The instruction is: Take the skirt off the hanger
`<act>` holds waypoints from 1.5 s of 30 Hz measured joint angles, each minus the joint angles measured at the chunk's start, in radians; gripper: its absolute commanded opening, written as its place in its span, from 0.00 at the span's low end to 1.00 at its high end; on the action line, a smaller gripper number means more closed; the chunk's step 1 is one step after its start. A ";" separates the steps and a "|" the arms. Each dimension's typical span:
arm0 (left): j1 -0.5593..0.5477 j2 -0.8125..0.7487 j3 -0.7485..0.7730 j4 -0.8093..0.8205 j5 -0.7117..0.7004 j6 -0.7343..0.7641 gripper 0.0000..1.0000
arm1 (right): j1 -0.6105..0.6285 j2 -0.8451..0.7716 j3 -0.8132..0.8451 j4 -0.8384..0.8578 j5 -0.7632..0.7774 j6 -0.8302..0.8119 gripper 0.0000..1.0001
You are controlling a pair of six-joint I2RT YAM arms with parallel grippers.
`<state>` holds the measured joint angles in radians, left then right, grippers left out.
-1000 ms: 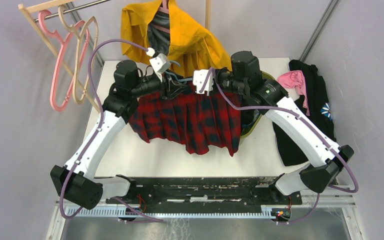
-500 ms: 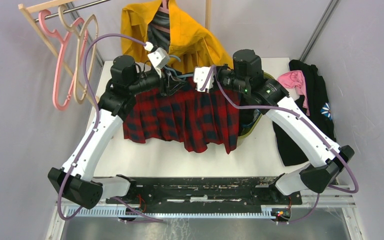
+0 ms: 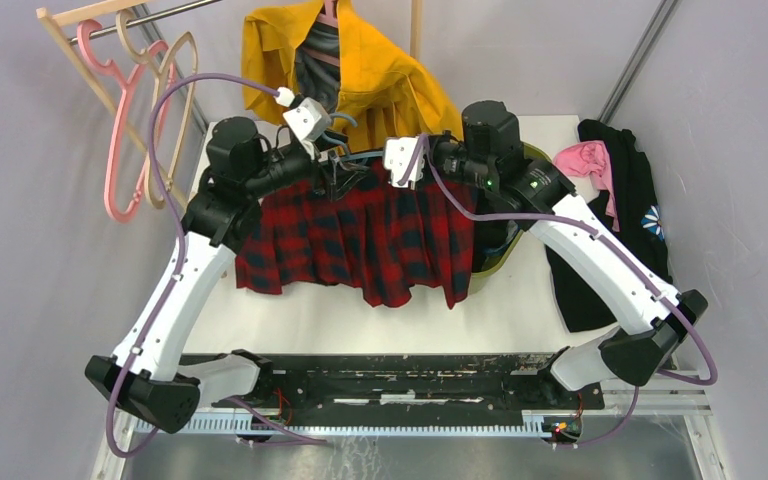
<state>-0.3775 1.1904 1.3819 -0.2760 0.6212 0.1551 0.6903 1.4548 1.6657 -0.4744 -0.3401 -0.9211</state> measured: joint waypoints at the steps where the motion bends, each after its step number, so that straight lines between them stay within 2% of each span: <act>1: 0.000 -0.005 0.000 -0.006 -0.009 0.007 0.84 | 0.001 0.000 0.000 -0.006 0.001 0.000 0.01; 5: 0.000 -0.029 0.000 -0.030 -0.075 0.049 0.82 | 0.001 0.000 -0.003 -0.029 0.008 0.000 0.01; 9: 0.000 -0.031 -0.005 -0.030 -0.123 0.071 0.72 | 0.000 0.000 -0.004 -0.034 0.009 0.000 0.01; 11: 0.000 -0.031 -0.017 -0.029 -0.121 0.075 0.71 | 0.001 0.000 -0.004 -0.035 0.010 0.000 0.01; 16: 0.002 -0.018 -0.070 0.040 -0.068 0.069 0.75 | 0.000 0.000 -0.004 -0.055 0.017 0.000 0.01; 25: 0.003 0.032 -0.177 0.228 0.122 -0.036 0.71 | -0.005 0.000 -0.009 -0.068 0.028 0.000 0.01; 26: 0.003 0.039 -0.192 0.244 0.150 -0.051 0.67 | -0.005 0.000 -0.009 -0.071 0.029 -0.002 0.01; 28: 0.003 0.040 -0.210 0.258 0.179 -0.067 0.51 | -0.005 0.002 -0.009 -0.083 0.030 -0.004 0.01; 31: 0.005 0.033 -0.227 0.266 0.196 -0.069 0.12 | -0.005 0.003 -0.009 -0.096 0.025 -0.013 0.01; 32: 0.007 0.032 -0.227 0.264 0.198 -0.069 0.04 | -0.005 0.003 -0.009 -0.099 0.026 -0.016 0.01; 38: 0.008 0.031 -0.225 0.258 0.186 -0.068 0.03 | -0.004 0.003 -0.009 -0.101 0.025 -0.023 0.01; 45: -0.026 0.009 -0.122 0.140 -0.056 -0.046 0.03 | -0.004 0.003 -0.009 -0.038 0.038 -0.036 0.01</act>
<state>-0.4030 1.1995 1.2598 -0.1356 0.5648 0.1089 0.6865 1.4582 1.6566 -0.5121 -0.3019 -0.9569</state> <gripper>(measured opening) 0.532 0.232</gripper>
